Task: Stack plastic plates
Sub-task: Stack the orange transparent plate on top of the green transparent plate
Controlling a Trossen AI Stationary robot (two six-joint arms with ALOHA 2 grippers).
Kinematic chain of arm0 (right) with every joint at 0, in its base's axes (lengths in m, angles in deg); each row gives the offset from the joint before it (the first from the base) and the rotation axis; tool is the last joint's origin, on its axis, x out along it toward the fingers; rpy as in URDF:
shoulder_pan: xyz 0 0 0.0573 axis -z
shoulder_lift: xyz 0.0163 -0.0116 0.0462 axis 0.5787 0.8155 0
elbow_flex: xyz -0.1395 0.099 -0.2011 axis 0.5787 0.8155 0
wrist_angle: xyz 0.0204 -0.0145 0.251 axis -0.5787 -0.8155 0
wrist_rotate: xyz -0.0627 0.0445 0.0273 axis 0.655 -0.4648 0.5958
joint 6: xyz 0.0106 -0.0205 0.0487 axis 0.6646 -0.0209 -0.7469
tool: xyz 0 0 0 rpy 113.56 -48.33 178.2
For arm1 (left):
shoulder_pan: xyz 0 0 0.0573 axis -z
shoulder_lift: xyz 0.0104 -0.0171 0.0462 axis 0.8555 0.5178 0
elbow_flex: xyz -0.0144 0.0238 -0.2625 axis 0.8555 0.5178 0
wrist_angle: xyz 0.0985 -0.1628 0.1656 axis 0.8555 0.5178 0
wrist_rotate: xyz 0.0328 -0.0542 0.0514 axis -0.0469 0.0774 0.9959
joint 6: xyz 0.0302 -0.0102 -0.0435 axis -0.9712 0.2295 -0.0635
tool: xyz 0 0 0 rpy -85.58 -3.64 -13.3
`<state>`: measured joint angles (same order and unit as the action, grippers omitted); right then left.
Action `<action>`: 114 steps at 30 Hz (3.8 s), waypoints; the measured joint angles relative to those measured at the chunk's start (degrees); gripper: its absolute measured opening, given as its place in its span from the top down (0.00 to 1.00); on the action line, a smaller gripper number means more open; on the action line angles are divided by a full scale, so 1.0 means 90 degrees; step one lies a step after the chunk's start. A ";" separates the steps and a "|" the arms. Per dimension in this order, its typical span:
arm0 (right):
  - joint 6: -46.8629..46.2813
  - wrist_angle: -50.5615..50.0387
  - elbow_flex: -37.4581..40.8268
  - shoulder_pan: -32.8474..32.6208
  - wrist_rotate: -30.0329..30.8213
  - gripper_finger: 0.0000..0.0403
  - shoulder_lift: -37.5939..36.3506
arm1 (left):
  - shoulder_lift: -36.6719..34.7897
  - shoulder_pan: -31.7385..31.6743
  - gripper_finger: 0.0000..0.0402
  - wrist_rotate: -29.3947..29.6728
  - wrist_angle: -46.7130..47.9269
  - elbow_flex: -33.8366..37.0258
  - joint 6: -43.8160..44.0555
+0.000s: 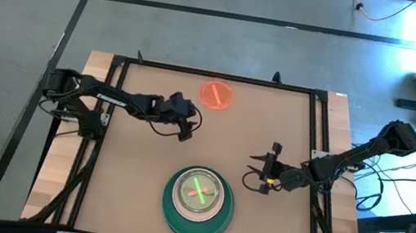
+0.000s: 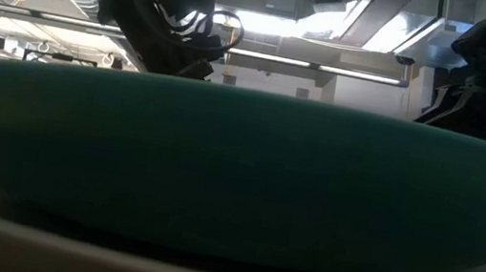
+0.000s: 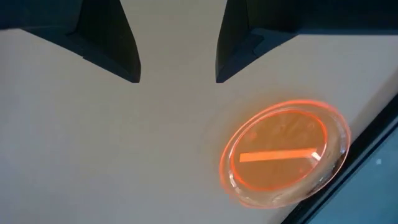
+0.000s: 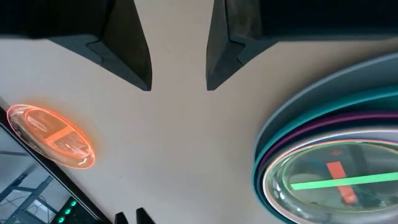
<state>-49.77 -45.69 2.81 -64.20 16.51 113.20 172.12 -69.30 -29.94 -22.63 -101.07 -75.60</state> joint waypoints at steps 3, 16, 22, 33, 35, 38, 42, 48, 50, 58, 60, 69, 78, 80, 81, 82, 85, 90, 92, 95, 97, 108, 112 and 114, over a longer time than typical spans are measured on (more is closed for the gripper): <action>0.0001 -0.0002 0.0000 0.0000 0.0011 0.64 0.0000 | 0.0077 0.0010 0.50 -0.0024 -0.0038 0.0005 -0.0130; -0.0013 -0.0040 0.0000 0.0000 0.0215 0.64 0.0007 | 0.1293 -0.0096 0.50 -0.0163 -0.0036 -0.1064 -0.0263; -0.0038 -0.0125 0.0000 0.0000 0.0210 0.64 0.0007 | 0.1986 -0.0300 0.50 -0.0108 0.1081 -0.2071 -0.0263; -0.0057 -0.0172 0.0000 0.0000 0.0215 0.64 0.0007 | 0.2537 -0.0541 0.50 0.0086 0.1587 -0.2696 -0.0250; -0.0045 -0.0180 0.0000 0.0000 0.0222 0.64 0.0007 | 0.2537 -0.0560 0.50 0.0189 0.1566 -0.2696 -0.0229; -0.0028 -0.0218 0.0000 0.0000 0.0274 0.64 0.0007 | 0.2540 -0.0597 0.50 0.0203 0.1436 -0.2696 -0.0226; 0.0091 -0.0217 0.0000 0.0000 0.0325 0.64 0.0007 | 0.2540 -0.0703 0.50 0.0178 0.1127 -0.2696 -0.0224; 0.0113 -0.0173 0.0000 0.0010 0.0372 0.64 0.0007 | 0.2819 -0.0884 0.50 0.0098 0.0800 -0.2703 -0.0381; 0.0116 -0.0160 0.0000 0.0012 0.0435 0.64 0.0007 | 0.2958 -0.0900 0.50 0.0062 0.0730 -0.2748 -0.0380; 0.0125 -0.0177 0.0000 0.0012 0.0511 0.64 0.0007 | 0.3606 -0.0866 0.50 0.0172 0.1392 -0.3833 -0.0407; 0.0128 -0.0192 0.0000 0.0012 0.0509 0.64 0.0007 | 0.3851 -0.0880 0.50 0.0229 0.1740 -0.4195 -0.0410; 0.0124 -0.0334 0.0000 0.0011 0.0547 0.64 0.0007 | 0.4330 -0.0888 0.51 0.0692 0.2473 -0.4993 -0.0542; 0.0130 -0.0369 0.0000 0.0089 0.0648 0.64 0.0005 | 0.4330 -0.0911 0.74 0.0537 0.2614 -0.4996 -0.0752; 0.0130 -0.0374 0.0000 0.0125 0.0647 0.64 0.0005 | 0.4330 -0.0913 0.80 0.0393 0.2613 -0.4996 -0.0854; 0.0130 -0.0384 0.0000 0.0149 0.0649 0.64 0.0005 | 0.4330 -0.0913 0.84 0.0308 0.2611 -0.4996 -0.0942; 0.0130 -0.0396 0.0000 0.0180 0.0639 0.64 0.0005 | 0.4330 -0.0915 0.87 0.0261 0.2610 -0.4996 -0.1046; 0.0128 -0.0434 0.0000 0.0218 0.0575 0.64 0.0005 | 0.4330 -0.0911 0.96 0.0260 0.2605 -0.4994 -0.1267; 0.0123 -0.0460 0.0000 0.0219 0.0539 0.64 0.0005 | 0.4303 -0.0905 0.98 0.0253 0.2577 -0.4993 -0.1316; 0.0120 -0.0459 0.0000 0.0219 0.0543 0.64 0.0005 | 0.4303 -0.0874 0.99 0.0272 0.2559 -0.4991 -0.1397; 0.0120 -0.0461 0.0000 0.0216 0.0543 0.64 0.0005 | 0.4281 -0.0766 0.99 0.0460 0.2538 -0.4983 -0.1454; 0.0118 -0.0460 0.0000 0.0216 0.0545 0.64 0.0005 | 0.4227 -0.0667 0.99 0.0584 0.2543 -0.4979 -0.1541; 0.0125 -0.0496 -0.0002 0.0209 0.0555 0.64 0.0005 | 0.3629 0.0007 0.99 0.0891 0.3013 -0.4976 -0.1599; 0.0169 -0.0491 -0.0005 0.0209 0.0558 0.64 0.0005 | 0.3376 0.0348 0.99 0.0983 0.3116 -0.4979 -0.1627; 0.0260 -0.0485 -0.0005 0.0209 0.0559 0.64 0.0005 | 0.3245 0.0501 0.99 0.1068 0.3195 -0.4979 -0.1636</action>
<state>-47.43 -50.06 2.77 -62.32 21.54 113.24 201.32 -64.79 -20.33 6.13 -145.87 -90.32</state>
